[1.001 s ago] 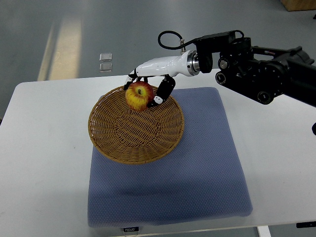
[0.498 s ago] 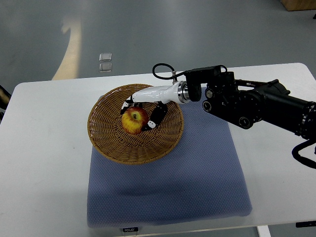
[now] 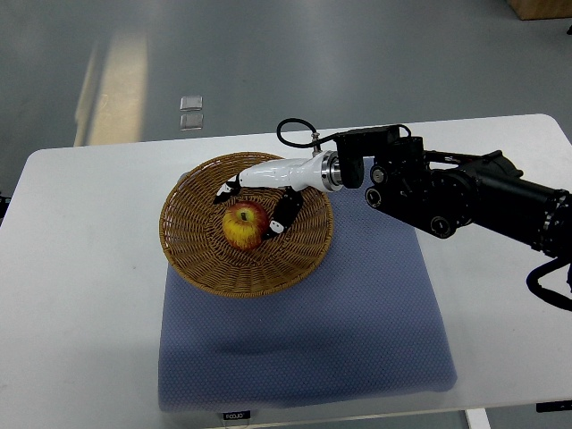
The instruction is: Place red apple in basket with right hand
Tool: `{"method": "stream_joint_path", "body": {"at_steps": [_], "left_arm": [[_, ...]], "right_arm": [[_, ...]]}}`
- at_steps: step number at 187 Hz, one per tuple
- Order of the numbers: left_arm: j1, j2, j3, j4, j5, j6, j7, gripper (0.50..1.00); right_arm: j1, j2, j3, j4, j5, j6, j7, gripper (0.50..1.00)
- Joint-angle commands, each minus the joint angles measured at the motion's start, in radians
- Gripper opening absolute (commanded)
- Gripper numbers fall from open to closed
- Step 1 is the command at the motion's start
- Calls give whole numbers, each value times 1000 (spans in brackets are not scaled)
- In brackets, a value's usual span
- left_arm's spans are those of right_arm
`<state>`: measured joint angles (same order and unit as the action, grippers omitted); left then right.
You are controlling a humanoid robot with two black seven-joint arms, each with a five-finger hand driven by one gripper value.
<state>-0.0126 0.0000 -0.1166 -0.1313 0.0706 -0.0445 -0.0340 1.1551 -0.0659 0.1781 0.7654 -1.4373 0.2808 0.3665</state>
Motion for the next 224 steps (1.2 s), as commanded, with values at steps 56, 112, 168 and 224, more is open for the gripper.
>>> {"method": "stream_joint_path", "body": {"at_steps": [56, 112, 168, 224], "left_arm": [[0, 0, 0, -1, 0, 0, 0, 1000], [0, 0, 0, -1, 0, 0, 0, 1000], [-1, 0, 0, -1, 0, 0, 0, 1000], [-1, 0, 0, -1, 0, 0, 0, 1000]], "right_arm": [[11, -17, 9, 0, 1, 0, 0, 913], [3, -89, 187, 0, 15, 20, 2, 915], [-40, -89, 308, -67, 479, 9, 2, 915], [-77, -81, 311, -224, 1066, -49, 0, 915]]}}
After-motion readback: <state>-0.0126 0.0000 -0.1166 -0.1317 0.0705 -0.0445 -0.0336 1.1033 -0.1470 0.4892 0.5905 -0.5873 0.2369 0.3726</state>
